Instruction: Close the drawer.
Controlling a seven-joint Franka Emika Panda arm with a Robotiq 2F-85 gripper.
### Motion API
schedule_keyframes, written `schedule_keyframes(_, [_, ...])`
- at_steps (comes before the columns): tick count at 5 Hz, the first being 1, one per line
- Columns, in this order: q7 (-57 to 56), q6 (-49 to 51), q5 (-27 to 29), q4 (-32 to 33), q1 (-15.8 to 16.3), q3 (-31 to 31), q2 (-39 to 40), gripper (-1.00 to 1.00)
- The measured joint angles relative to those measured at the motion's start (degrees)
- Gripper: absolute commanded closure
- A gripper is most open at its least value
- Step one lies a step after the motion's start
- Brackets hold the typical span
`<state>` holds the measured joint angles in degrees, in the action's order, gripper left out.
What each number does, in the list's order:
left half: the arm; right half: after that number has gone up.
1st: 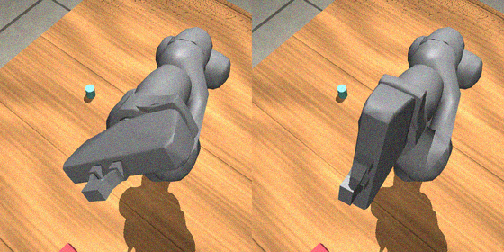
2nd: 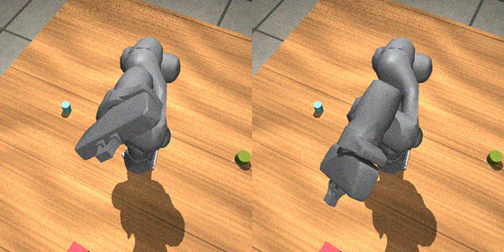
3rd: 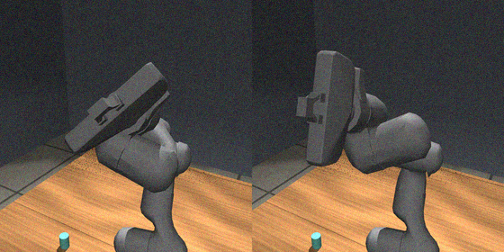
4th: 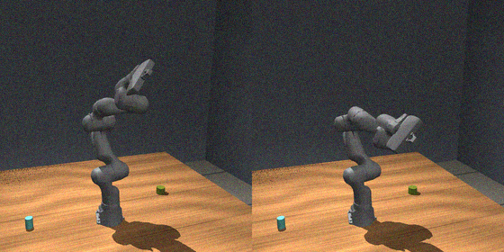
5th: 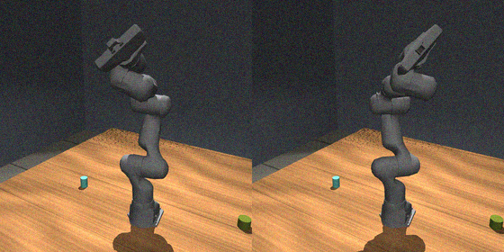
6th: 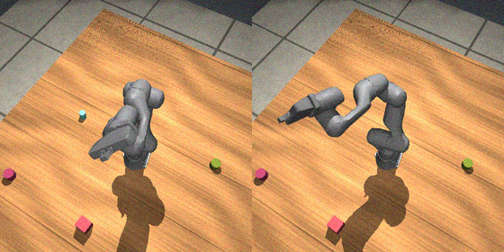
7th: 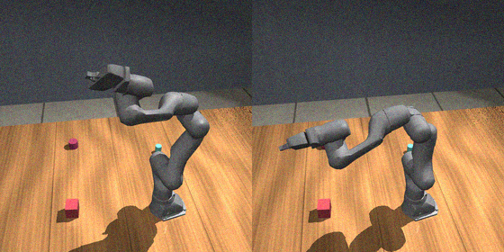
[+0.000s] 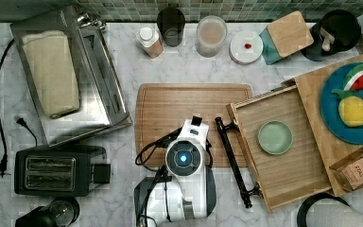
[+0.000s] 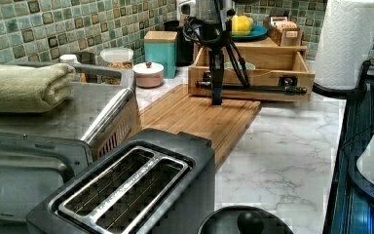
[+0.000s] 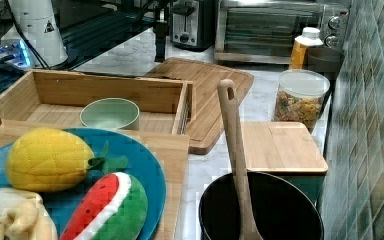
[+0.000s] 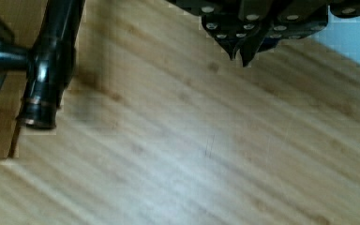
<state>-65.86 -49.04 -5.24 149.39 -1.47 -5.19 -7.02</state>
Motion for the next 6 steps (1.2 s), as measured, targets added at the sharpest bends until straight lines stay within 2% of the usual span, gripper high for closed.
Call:
schedule_keyframes(1, [0.0,4.6,-0.2,-0.1,1.2,2.0,0.5,1.0])
schedule_keyframes(2, [0.0,4.6,-0.2,0.1,1.2,4.7,1.8,1.0])
schedule_keyframes(4, [-7.3,4.2,-0.2,0.0,-3.9,6.5,2.6,1.0])
schedule_keyframes(6, [-9.1,3.1,-0.2,-0.1,-8.4,6.7,2.4,1.0])
